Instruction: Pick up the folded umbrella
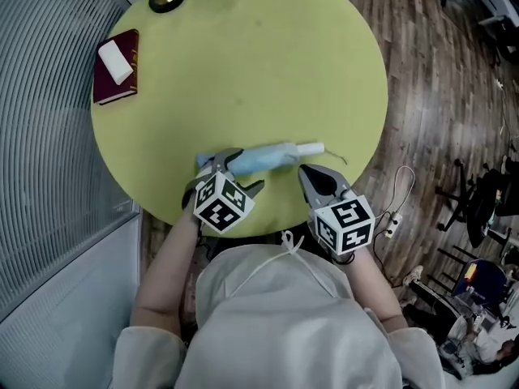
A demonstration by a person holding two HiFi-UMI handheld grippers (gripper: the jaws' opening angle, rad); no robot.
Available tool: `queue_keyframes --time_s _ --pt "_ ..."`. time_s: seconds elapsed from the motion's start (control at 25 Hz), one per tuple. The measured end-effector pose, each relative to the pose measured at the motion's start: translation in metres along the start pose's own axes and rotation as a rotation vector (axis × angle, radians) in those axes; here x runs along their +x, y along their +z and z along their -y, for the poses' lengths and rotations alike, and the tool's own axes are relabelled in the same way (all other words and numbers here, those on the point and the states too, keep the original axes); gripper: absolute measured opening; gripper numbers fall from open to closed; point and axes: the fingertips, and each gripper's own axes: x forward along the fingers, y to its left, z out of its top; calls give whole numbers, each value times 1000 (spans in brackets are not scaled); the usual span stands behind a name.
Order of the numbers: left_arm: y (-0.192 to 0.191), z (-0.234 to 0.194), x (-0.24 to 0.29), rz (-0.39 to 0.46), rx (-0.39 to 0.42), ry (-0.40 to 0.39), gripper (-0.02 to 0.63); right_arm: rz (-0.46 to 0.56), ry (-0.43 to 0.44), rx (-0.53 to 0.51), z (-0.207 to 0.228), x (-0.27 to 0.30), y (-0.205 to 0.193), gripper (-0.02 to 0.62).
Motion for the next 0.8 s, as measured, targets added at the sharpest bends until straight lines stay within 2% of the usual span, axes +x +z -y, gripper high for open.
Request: queue_keyframes --time_s 0.12,0.44,0.8 --pt "-8 0 16 -88 112 -51 378 5 -7 18 1 3 -1 0" --pt "-29 1 57 -232 187 -116 397 7 -8 46 13 2 -11 0" --pt "-39 -20 80 -355 297 -67 328 8 1 64 25 1 -12 0"
